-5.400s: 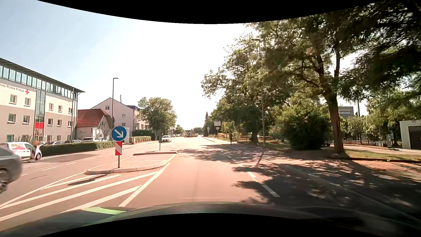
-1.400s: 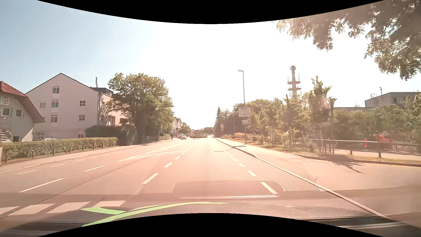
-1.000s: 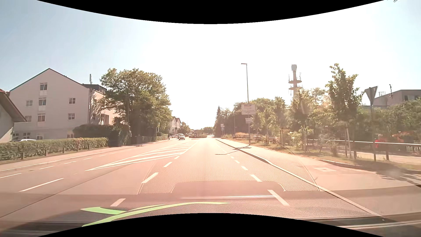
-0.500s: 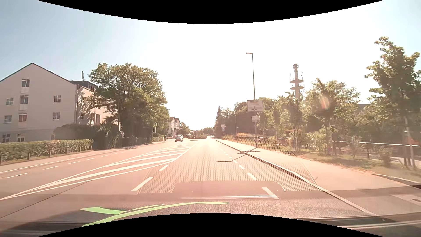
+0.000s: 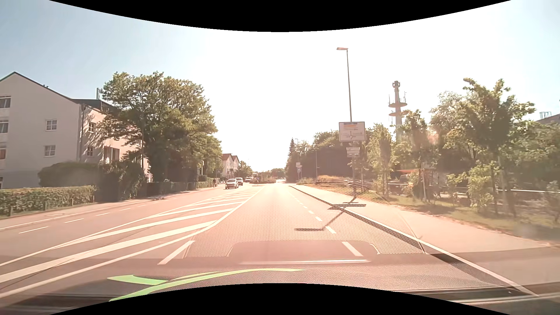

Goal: Follow the waypoints while adhering to traffic rules and regulations

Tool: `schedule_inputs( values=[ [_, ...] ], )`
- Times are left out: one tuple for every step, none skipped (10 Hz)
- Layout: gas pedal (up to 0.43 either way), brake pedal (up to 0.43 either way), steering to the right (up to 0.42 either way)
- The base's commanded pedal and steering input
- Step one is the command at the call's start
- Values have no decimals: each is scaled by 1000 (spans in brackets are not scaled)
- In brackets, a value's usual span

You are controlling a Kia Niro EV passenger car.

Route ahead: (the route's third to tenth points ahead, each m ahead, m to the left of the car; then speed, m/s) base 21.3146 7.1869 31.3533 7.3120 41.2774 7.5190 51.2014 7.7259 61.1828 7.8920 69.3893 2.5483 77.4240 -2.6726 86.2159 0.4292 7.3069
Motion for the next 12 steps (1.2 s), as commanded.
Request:
schedule_inputs(
  values=[
    [98, 0, -4],
    [98, 0, -4],
    [98, 0, -4],
    [87, 0, -4],
    [87, 0, -4],
    [87, 0, -4],
    [87, 0, -4],
    [87, 0, -4],
    [87, 0, -4],
    [87, 0, -4],
    [87, 0, -4],
    [79, 0, -4]
  ],
)
